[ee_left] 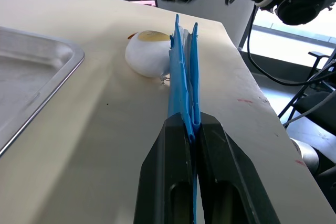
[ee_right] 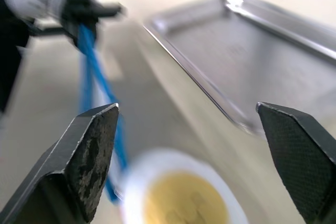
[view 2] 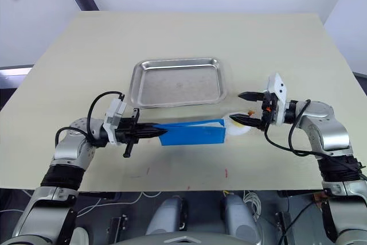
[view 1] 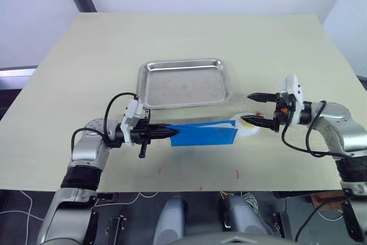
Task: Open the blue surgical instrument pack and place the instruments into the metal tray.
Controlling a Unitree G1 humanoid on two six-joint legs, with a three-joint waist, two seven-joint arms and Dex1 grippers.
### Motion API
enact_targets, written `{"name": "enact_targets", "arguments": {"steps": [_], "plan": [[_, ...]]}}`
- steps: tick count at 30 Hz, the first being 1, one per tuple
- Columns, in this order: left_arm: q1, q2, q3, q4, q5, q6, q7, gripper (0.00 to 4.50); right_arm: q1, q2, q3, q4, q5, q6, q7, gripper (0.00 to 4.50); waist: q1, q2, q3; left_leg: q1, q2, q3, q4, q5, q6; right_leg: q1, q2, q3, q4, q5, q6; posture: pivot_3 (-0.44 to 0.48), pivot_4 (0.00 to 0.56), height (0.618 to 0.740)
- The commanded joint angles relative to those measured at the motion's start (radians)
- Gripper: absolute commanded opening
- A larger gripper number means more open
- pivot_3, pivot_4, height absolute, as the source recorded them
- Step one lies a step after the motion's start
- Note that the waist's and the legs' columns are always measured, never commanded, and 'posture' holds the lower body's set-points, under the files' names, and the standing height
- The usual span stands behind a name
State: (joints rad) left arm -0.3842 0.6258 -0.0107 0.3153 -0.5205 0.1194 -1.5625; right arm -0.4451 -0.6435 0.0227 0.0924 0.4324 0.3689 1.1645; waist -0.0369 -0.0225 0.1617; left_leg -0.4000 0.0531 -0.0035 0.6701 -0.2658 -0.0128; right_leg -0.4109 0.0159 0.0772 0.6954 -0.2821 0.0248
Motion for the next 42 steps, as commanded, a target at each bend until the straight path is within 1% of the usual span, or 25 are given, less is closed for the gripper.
{"name": "enact_targets", "arguments": {"steps": [1,7,8,10,11,12,13,14,16,17,18,19,20,22,26,28,30,33,37,42], "plan": [[0.008,0.001,-0.018,-0.017,0.016,-0.02,-0.048,0.0,0.018,-0.011,0.013,0.041,-0.057,-0.045,-0.012,4.38,-0.001,0.0,0.0,0.0,0.0,0.0,0.0,0.0,0.0,0.0,0.0,0.0,0.0,0.0,0.0,0.0,0.15,0.74],[0.013,0.002,-0.018,-0.022,0.02,-0.025,-0.044,0.0,0.061,-0.019,0.042,0.054,-0.082,-0.001,0.001,4.38,-0.001,0.0,0.0,0.0,0.0,0.0,0.0,0.0,0.0,0.0,0.0,0.0,0.0,0.0,0.0,0.0,0.15,0.74],[0.014,0.002,-0.018,-0.022,0.021,-0.027,-0.043,0.0,0.064,-0.018,0.039,0.053,-0.076,0.002,0.005,4.17,-0.001,0.0,0.0,0.0,0.0,0.0,0.0,0.0,0.0,0.0,0.0,0.0,0.0,0.0,0.0,0.0,0.15,0.74],[0.016,0.003,-0.018,-0.025,0.023,-0.03,-0.038,0.0,0.072,-0.02,0.025,0.043,-0.056,0.02,0.012,3.64,-0.001,0.0,0.0,0.0,0.0,0.0,0.0,0.0,0.0,0.0,0.0,0.0,0.0,0.0,0.0,0.0,0.15,0.74],[0.017,0.002,-0.018,-0.026,0.024,-0.032,-0.036,0.0,0.076,-0.02,0.016,0.036,-0.045,0.033,0.012,3.22,-0.001,0.0,0.0,0.0,0.0,0.0,0.0,0.0,0.0,0.0,0.0,0.0,0.0,0.0,0.0,0.0,0.15,0.74],[0.019,0.002,-0.017,-0.027,0.024,-0.032,-0.034,0.0,0.08,-0.025,0.009,0.029,-0.035,0.045,0.015,3.06,-0.001,0.0,0.0,0.0,0.0,0.0,0.0,0.0,0.0,0.0,0.0,0.0,0.0,0.0,0.0,0.0,0.15,0.74],[0.019,0.001,-0.017,-0.028,0.025,-0.033,-0.032,0.0,0.084,-0.03,0.004,0.022,-0.029,0.051,0.02,2.6,-0.001,0.0,0.0,0.0,0.0,0.0,0.0,0.0,0.0,0.0,0.0,0.0,0.0,0.0,0.0,0.0,0.15,0.74],[0.019,0.001,-0.017,-0.028,0.025,-0.034,-0.031,0.0,0.087,-0.035,-0.001,0.015,-0.022,0.056,0.024,2.28,-0.001,0.0,0.0,0.0,0.0,0.0,0.0,0.0,0.0,0.0,0.0,0.0,0.0,0.0,0.0,0.0,0.15,0.74],[0.017,-0.001,-0.018,-0.023,0.029,-0.038,-0.031,0.0,0.09,-0.037,-0.034,-0.005,0.021,0.092,0.019,1.48,0.0,0.0,0.0,0.0,0.0,0.0,0.0,0.0,0.0,0.0,0.0,0.0,0.0,0.0,0.0,0.0,0.15,0.74],[0.014,-0.002,-0.019,-0.019,0.03,-0.04,-0.031,0.0,0.092,-0.043,-0.05,-0.016,0.039,0.106,0.021,0.96,0.0,0.0,0.0,0.0,0.0,0.0,0.0,0.0,0.0,0.0,0.0,0.0,0.0,0.0,0.0,0.0,0.15,0.74],[0.012,-0.003,-0.019,-0.016,0.032,-0.042,-0.031,0.0,0.095,-0.05,-0.072,-0.026,0.06,0.118,0.023,0.53,0.0,0.0,0.0,0.0,0.0,0.0,0.0,0.0,0.0,0.0,0.0,0.0,0.0,0.0,0.0,0.0,0.15,0.74],[0.01,-0.005,-0.02,-0.014,0.034,-0.043,-0.031,0.0,0.098,-0.057,-0.095,-0.034,0.079,0.128,0.024,0.22,0.001,0.0,0.0,0.0,0.0,0.0,0.0,0.0,0.0,0.0,0.0,0.0,0.0,0.0,0.0,0.0,0.15,0.74],[0.009,-0.006,-0.02,-0.013,0.035,-0.044,-0.031,0.0,0.101,-0.062,-0.111,-0.04,0.093,0.136,0.025,0.04,0.001,0.0,0.0,0.0,0.0,0.0,0.0,0.0,0.0,0.0,0.0,0.0,0.0,0.0,0.0,0.0,0.15,0.74],[0.009,-0.006,-0.021,-0.013,0.035,-0.045,-0.031,0.0,0.106,-0.07,-0.146,-0.055,0.128,0.159,0.022,0.04,0.001,0.0,0.0,0.0,0.0,0.0,0.0,0.0,0.0,0.0,0.0,0.0,0.0,0.0,0.0,0.0,0.15,0.74],[0.004,-0.009,-0.025,-0.008,0.042,-0.048,-0.03,0.0,0.085,-0.085,-0.268,-0.081,0.248,0.247,-0.009,0.04,0.001,0.001,0.0,0.0,0.0,0.0,0.0,0.0,0.0,0.0,0.0,0.0,0.0,0.0,0.0,0.0,0.15,0.74],[-0.002,-0.011,-0.027,-0.006,0.046,-0.047,-0.029,0.0,0.069,-0.09,-0.297,-0.098,0.289,0.281,-0.019,0.04,0.001,0.001,0.0,0.0,0.0,0.0,0.0,0.0,0.0,0.0,0.0,0.0,0.0,0.0,0.0,0.0,0.15,0.74],[-0.009,-0.012,-0.028,-0.004,0.049,-0.045,-0.03,0.0,0.046,-0.08,-0.327,-0.115,0.345,0.309,-0.025,0.04,0.001,0.001,0.0,0.0,0.0,0.0,0.0,0.0,0.0,0.0,0.0,0.0,0.0,0.0,0.0,0.0,0.15,0.74],[-0.015,-0.01,-0.031,-0.002,0.051,-0.044,-0.033,0.0,-0.001,-0.047,-0.362,-0.145,0.44,0.368,-0.074,0.04,-0.001,0.001,0.0,0.0,0.0,0.0,0.0,0.0,0.0,0.0,0.0,0.0,0.0,0.0,0.0,0.0,0.15,0.74],[-0.018,-0.006,-0.034,-0.003,0.05,-0.041,-0.033,0.0,-0.038,-0.011,-0.346,-0.203,0.488,0.4,-0.129,0.04,-0.002,0.001,0.0,0.0,0.0,0.0,0.0,0.0,0.0,0.0,0.0,0.0,0.0,0.0,0.0,0.0,0.15,0.74],[-0.044,-0.007,-0.042,0.012,0.055,-0.042,-0.028,0.0,-0.077,0.008,-0.198,-0.29,0.396,0.354,-0.122,0.04,-0.002,0.001,0.0,0.0,0.0,-0.001,0.0,0.0,0.0,0.0,0.0,0.0,0.0,0.0,0.0,0.0,0.15,0.74]]}}
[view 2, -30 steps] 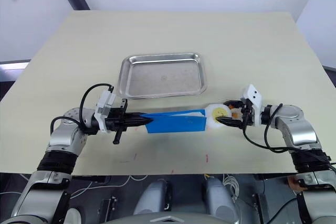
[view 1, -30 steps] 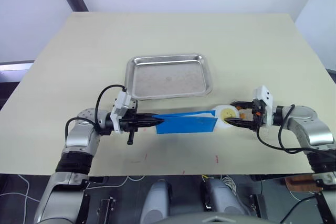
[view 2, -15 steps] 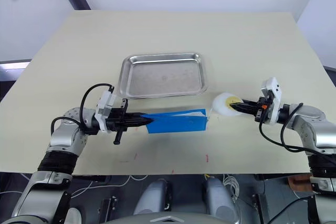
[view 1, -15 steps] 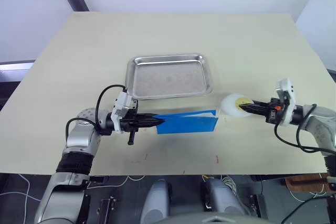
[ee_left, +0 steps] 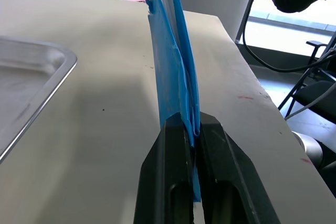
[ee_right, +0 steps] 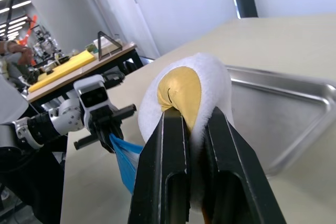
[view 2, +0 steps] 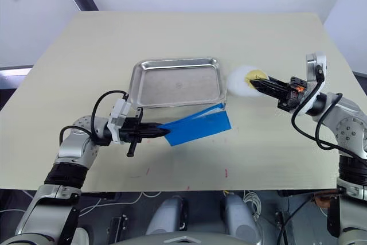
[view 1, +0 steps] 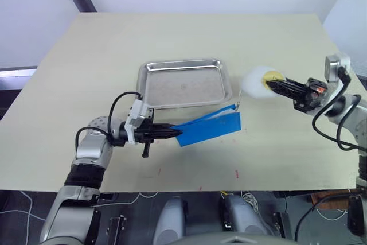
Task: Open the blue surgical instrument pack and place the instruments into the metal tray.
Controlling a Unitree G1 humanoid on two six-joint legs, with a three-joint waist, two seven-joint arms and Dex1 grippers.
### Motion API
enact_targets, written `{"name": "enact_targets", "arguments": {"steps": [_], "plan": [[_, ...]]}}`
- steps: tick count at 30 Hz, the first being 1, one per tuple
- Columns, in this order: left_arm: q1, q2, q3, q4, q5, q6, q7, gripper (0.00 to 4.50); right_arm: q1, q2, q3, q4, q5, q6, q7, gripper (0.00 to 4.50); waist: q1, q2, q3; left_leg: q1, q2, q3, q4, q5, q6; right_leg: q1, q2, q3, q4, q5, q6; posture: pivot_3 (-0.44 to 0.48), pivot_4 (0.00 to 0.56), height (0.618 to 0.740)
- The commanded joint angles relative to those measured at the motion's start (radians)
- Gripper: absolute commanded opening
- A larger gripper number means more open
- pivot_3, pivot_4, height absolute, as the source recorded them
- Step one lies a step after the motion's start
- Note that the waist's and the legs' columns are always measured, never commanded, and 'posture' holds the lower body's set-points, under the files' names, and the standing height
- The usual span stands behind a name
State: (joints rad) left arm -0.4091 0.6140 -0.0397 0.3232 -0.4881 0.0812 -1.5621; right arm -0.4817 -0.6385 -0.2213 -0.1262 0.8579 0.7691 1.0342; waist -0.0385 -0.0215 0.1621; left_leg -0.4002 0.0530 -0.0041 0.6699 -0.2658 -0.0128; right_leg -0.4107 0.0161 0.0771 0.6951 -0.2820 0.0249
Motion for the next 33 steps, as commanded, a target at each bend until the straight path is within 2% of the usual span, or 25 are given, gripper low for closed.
{"name": "enact_targets", "arguments": {"steps": [1,5,9,12,24,33], "plan": [[-0.026,0.004,-0.013,0.009,0.024,-0.005,-0.027,0.0,-0.047,0.006,0.066,-0.078,-0.043,-0.054,0.01,0.04,0.0,0.0,0.0,0.0,0.0,0.0,0.0,0.0,0.0,0.0,0.0,0.0,0.0,0.0,0.0,0.0,0.15,0.74],[-0.046,-0.002,-0.012,0.023,0.029,-0.006,-0.025,0.0,-0.068,0.014,0.129,-0.089,-0.097,-0.095,0.02,0.04,0.0,0.0,0.0,0.0,0.0,0.0,0.0,0.0,0.0,0.0,0.0,0.0,0.0,0.0,0.0,0.0,0.15,0.74],[-0.089,-0.019,-0.009,0.041,0.029,-0.003,-0.019,0.0,-0.127,0.022,0.28,-0.058,-0.261,-0.213,0.059,0.04,0.0,0.0,0.0,0.0,0.0,0.0,0.0,0.0,0.0,0.0,0.0,-0.001,0.0,0.0,0.0,0.0,0.15,0.74],[-0.109,-0.033,0.0,0.051,0.026,-0.002,-0.013,0.0,-0.149,0.022,0.345,-0.027,-0.342,-0.289,0.095,0.04,-0.001,0.0,0.0,-0.001,0.0,-0.001,0.0,0.0,0.0,-0.001,0.0,-0.001,0.0,0.0,0.0,0.0,0.15,0.74],[-0.109,-0.059,0.015,0.036,0.017,0.009,0.002,0.0,-0.164,0.089,0.398,0.01,-0.421,-0.372,0.105,0.04,0.0,0.0,0.0,-0.001,0.0,-0.002,0.0,0.0,0.0,-0.001,0.0,-0.002,0.0,0.0,0.0,0.0,0.15,0.74],[-0.117,-0.069,0.017,0.031,0.015,0.019,0.009,0.0,-0.169,0.203,0.47,0.014,-0.492,-0.424,0.067,0.04,-0.001,0.0,0.0,-0.001,0.0,-0.002,0.0,0.0,0.0,-0.001,0.0,-0.002,0.0,0.0,0.0,0.0,0.15,0.74]]}}
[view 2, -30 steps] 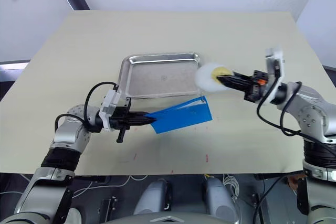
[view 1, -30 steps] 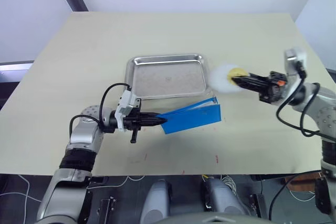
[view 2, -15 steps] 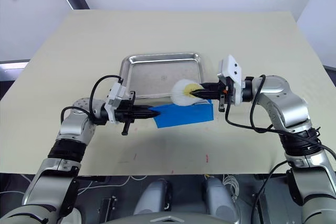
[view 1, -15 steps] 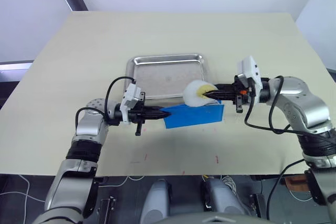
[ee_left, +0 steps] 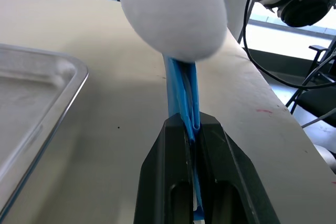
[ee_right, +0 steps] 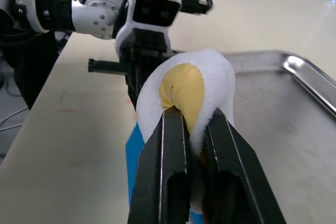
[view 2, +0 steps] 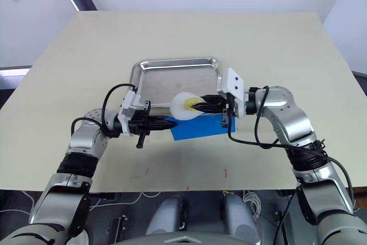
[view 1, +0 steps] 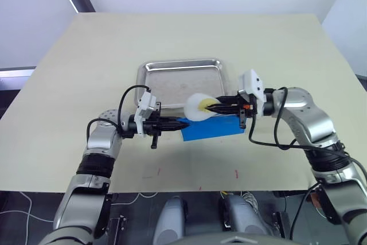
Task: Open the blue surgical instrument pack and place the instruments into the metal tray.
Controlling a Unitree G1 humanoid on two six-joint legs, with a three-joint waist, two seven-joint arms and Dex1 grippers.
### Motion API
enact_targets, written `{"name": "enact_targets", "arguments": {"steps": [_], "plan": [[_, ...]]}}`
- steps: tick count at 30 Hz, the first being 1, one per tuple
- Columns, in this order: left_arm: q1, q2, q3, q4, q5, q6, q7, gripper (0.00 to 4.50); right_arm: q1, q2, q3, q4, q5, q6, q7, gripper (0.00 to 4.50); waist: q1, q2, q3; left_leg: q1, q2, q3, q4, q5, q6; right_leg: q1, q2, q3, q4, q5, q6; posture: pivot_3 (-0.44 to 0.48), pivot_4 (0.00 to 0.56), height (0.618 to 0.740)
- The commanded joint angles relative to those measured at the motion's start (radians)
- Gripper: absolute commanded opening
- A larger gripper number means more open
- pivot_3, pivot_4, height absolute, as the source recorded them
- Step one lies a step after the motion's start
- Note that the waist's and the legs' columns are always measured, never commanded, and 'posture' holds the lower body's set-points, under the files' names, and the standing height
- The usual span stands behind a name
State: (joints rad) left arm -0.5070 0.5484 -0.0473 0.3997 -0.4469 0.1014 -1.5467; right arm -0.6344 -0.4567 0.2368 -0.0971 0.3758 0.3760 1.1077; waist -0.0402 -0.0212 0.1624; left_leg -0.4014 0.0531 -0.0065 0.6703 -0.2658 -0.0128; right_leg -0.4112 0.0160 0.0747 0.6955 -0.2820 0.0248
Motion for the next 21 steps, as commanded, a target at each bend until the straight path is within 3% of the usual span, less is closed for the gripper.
{"name": "enact_targets", "arguments": {"steps": [1,11,19,21], "plan": [[-0.02,-0.004,0.026,-0.046,-0.027,0.0,-0.005,0.0,-0.016,0.032,0.018,-0.012,-0.016,-0.038,-0.009,0.04,0.001,0.0,0.0,0.0,0.0,0.0,0.0,0.0,0.0,0.0,0.0,0.0,0.0,0.0,0.0,0.0,0.15,0.74],[-0.008,0.013,0.029,-0.045,-0.017,-0.006,-0.011,0.0,-0.007,0.156,0.056,-0.038,-0.033,-0.099,-0.027,0.04,0.0,0.0,0.0,0.0,0.0,-0.001,0.0,0.0,0.0,0.0,0.0,-0.001,0.0,0.0,0.0,0.0,0.15,0.74],[-0.005,0.015,0.026,-0.035,-0.01,-0.015,-0.015,0.0,0.017,0.126,0.063,-0.089,0.023,-0.065,0.057,0.04,0.0,0.0,0.0,0.0,0.0,-0.001,0.0,0.0,0.0,0.0,0.0,-0.001,0.0,0.0,0.0,0.0,0.15,0.74],[-0.006,0.015,0.024,-0.03,-0.006,-0.019,-0.017,0.0,0.02,0.114,0.061,-0.108,0.046,-0.025,0.062,0.73,-0.001,0.0,0.0,0.0,0.0,-0.001,0.0,0.0,0.0,0.0,0.0,-0.001,0.0,0.0,0.0,0.0,0.15,0.74]]}}
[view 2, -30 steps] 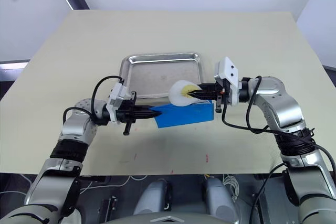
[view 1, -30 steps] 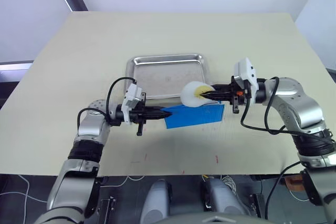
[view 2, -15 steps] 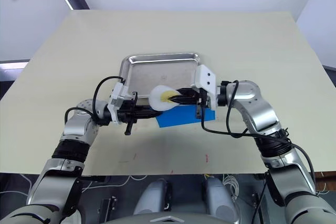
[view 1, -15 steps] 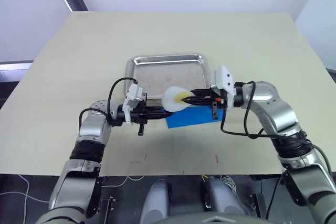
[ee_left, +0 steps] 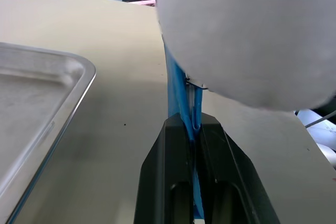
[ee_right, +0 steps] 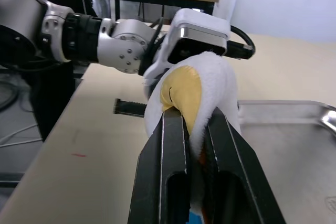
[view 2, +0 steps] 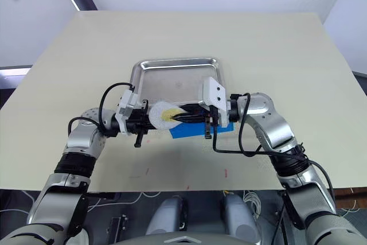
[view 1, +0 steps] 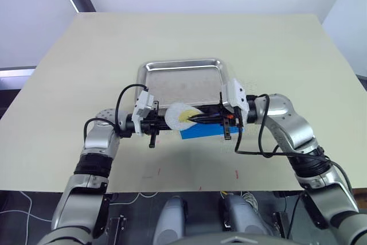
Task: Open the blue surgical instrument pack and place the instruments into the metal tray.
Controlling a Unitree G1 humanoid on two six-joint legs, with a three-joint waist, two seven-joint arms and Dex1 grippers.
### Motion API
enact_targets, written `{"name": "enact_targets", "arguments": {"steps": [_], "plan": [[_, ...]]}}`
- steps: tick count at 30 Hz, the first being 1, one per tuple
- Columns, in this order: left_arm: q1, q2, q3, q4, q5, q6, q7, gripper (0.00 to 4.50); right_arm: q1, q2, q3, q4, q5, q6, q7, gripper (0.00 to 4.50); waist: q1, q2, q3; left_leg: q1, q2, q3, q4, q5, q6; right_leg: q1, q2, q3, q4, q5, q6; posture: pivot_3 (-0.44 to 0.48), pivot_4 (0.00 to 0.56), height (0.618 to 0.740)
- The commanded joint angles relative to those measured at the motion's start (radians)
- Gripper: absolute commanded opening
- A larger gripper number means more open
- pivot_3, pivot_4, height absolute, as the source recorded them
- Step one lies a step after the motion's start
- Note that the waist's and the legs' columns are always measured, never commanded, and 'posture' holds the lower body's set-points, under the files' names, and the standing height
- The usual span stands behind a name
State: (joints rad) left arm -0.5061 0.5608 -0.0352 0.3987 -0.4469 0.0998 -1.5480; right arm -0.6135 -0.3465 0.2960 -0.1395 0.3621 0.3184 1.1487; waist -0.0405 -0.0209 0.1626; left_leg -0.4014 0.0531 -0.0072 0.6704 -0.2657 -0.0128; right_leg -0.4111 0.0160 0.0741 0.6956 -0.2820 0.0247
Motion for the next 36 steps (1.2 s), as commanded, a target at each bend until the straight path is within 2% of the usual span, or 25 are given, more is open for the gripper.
{"name": "enact_targets", "arguments": {"steps": [1,3,4,9,17,20,28,36], "plan": [[-0.006,0.004,0.01,-0.028,-0.004,-0.02,-0.018,0.0,0.003,-0.004,-0.002,-0.08,0.073,0.056,0.024,1.05,-0.001,0.0,0.0,0.0,0.0,0.0,0.0,0.0,0.0,0.0,0.0,0.0,0.0,0.0,0.0,0.0,0.15,0.74],[-0.003,0.006,0.006,-0.025,0.001,-0.027,-0.022,0.0,0.011,-0.02,-0.012,-0.101,0.093,0.085,0.028,1.79,0.0,0.0,0.0,0.0,0.0,0.0,0.0,0.0,0.0,0.0,0.0,0.0,0.0,0.0,0.0,0.0,0.15,0.74],[-0.002,0.006,0.007,-0.026,0.002,-0.027,-0.022,0.0,0.015,-0.027,-0.017,-0.107,0.097,0.09,0.027,2.34,0.0,0.0,0.0,0.0,0.0,-0.001,0.0,0.0,0.0,0.0,0.0,0.0,0.0,0.0,0.0,0.0,0.15,0.74],[0.006,0.01,0.006,-0.029,0.003,-0.031,-0.027,0.0,0.036,-0.076,-0.045,-0.134,0.13,0.107,0.036,4.47,0.001,0.0,0.0,0.0,0.0,0.0,0.0,0.0,0.0,0.0,0.0,0.0,0.0,0.0,0.0,0.0,0.15,0.74],[0.011,0.017,0.007,-0.025,0.006,-0.039,-0.033,0.0,0.07,-0.148,-0.154,-0.155,0.218,0.149,0.017,4.47,0.0,0.0,0.0,0.0,0.0,0.0,0.0,0.0,0.0,0.0,0.0,0.0,0.0,0.0,0.0,0.0,0.15,0.74],[0.01,0.018,0.005,-0.024,0.007,-0.043,-0.035,0.0,0.08,-0.184,-0.175,-0.099,0.175,0.109,0.017,4.47,0.0,0.0,0.0,0.0,0.0,0.0,0.0,0.0,0.0,0.0,0.0,0.0,0.0,0.0,0.0,0.0,0.15,0.74],[0.009,0.016,0.001,-0.021,0.009,-0.049,-0.037,0.0,0.103,-0.213,-0.143,0.081,0.067,0.005,0.04,4.47,0.0,0.0,0.0,0.0,0.0,0.0,0.0,0.0,0.0,0.0,0.0,0.0,0.0,0.0,0.0,0.0,0.15,0.74],[0.016,0.022,0.006,-0.03,0.007,-0.048,-0.03,0.0,0.111,-0.194,-0.108,0.166,0.024,-0.067,0.099,4.47,0.0,0.0,0.0,0.0,0.0,0.0,0.0,0.0,0.0,0.0,0.0,0.0,0.0,0.0,0.0,0.0,0.15,0.74]]}}
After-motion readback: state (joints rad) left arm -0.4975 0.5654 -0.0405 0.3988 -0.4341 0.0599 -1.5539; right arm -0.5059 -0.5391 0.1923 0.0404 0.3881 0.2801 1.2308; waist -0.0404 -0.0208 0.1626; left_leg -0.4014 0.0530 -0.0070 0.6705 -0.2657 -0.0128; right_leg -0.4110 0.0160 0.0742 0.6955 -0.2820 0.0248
